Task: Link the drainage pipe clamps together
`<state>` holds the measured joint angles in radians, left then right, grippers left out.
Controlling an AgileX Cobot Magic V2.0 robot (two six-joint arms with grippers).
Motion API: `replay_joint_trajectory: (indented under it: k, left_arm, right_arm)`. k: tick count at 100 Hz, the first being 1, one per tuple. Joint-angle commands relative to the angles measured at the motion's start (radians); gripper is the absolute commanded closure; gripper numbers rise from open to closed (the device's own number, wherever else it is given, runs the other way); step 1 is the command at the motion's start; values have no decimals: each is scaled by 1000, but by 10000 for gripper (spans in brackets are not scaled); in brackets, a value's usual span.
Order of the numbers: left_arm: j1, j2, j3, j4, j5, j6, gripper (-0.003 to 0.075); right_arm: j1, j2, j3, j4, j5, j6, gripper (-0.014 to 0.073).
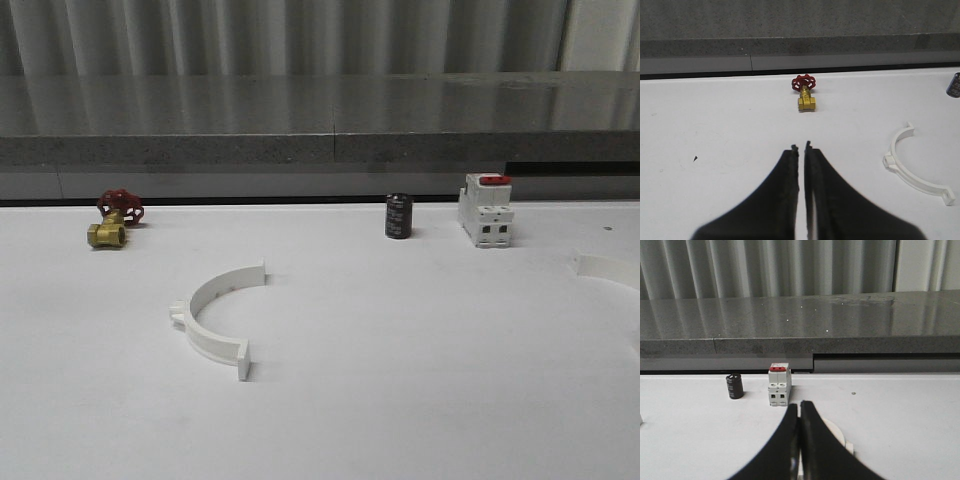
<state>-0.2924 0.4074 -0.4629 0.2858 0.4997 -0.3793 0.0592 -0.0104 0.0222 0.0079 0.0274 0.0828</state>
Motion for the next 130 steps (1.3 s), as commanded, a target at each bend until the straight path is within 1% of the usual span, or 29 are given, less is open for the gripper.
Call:
replay_joint_trajectory:
  k: [1,10,19,36,43,62,74,85,90,95,100,102,107,109,112,119,126,130]
  left_arm:
    - [4,3,-27,10,-77,1,740]
    - [4,3,-27,10,-77,1,740]
    - [4,3,-27,10,-77,1,740]
    - [4,3,-27,10,-77,1,740]
    - [4,3,-27,10,-77,1,740]
    - [4,3,-27,10,-77,1,740]
    - [4,3,-27,10,-77,1,740]
    - [4,3,-27,10,-77,1,740]
    - [4,3,-27,10,-77,1,740]
    - [4,3,-27,10,-77,1,740]
    - [4,3,-27,10,-77,1,740]
    - [4,3,-27,10,-77,1,740]
    - [4,3,-27,10,-77,1,740]
    - [4,3,-27,10,-77,1,740]
    - [4,3,-27,10,-77,1,740]
    - [4,3,-27,10,-77,1,740]
    - [4,3,-27,10,-77,1,740]
    - [4,3,-27,10,-77,1,740]
  right_arm:
    - [1,-4,-63,-8,-27,1,661]
    - [-2,44,-127,-8,41,1,661]
    - [-2,123,-209,-8,76,1,661]
    - [-2,367,-404,-8,209,1,661]
    - [-2,478,-481,-8,243,1,661]
    - [-2,740,-636,-2,265,1,661]
    - [-2,855,-680,-2,265,1,661]
    - [-2,936,-683,-8,251,1,652]
    - [-2,964,-683,-8,255,1,614]
    - [-2,988,-683,-8,262,1,543]
    - [-2,1006,-683,-8,267,1,425]
    - [-2,1013,-683,-8,268,1,391]
    - [-2,1026,-683,-2,268,1,256]
    - [-2,1029,-683,-8,265,1,224]
    - [-2,1035,-683,-2,259,1,146]
    - [-2,1045,-683,-2,240,1,18]
    - [-2,1050,-684,15,232,2,-55]
    - [-5,1053,-687,30,229,9,-60]
